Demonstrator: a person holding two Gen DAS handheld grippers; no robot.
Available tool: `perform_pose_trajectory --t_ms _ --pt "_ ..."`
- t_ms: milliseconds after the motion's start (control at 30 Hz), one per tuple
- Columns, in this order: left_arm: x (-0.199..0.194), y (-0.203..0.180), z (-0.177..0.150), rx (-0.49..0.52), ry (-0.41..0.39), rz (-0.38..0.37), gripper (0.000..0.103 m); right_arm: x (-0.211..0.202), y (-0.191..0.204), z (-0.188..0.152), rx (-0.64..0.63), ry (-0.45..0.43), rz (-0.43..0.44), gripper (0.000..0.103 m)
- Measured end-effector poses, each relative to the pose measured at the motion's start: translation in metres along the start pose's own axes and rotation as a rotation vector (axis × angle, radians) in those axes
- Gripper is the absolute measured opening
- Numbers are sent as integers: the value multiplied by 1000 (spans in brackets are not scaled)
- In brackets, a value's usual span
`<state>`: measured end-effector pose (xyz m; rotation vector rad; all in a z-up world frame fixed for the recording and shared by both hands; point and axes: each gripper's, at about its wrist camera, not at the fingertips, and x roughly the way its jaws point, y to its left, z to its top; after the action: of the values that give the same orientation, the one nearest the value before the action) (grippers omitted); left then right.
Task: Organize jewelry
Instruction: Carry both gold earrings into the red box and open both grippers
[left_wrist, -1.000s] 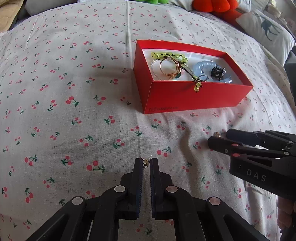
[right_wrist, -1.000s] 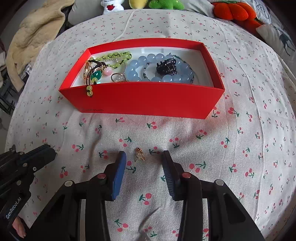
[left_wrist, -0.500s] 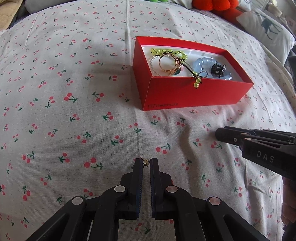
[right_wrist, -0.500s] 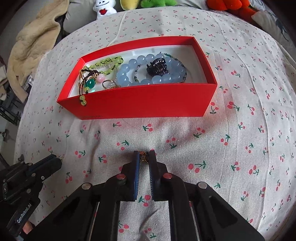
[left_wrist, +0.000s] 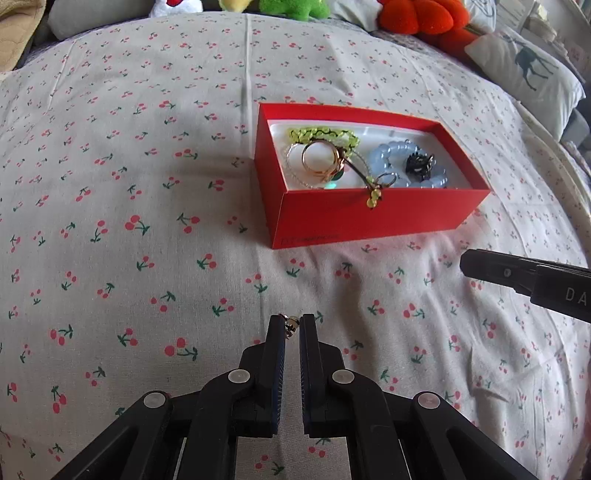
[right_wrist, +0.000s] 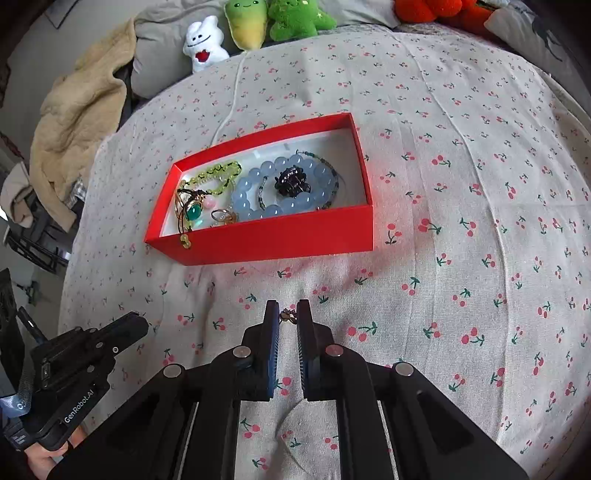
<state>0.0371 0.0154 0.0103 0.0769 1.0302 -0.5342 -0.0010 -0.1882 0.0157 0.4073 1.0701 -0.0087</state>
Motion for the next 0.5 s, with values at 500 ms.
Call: perform_pose_trajectory --t_ms 500 --pt "-3 -55 51 42 -122 -111 2 -34 -22 26 102 -126 66 10"
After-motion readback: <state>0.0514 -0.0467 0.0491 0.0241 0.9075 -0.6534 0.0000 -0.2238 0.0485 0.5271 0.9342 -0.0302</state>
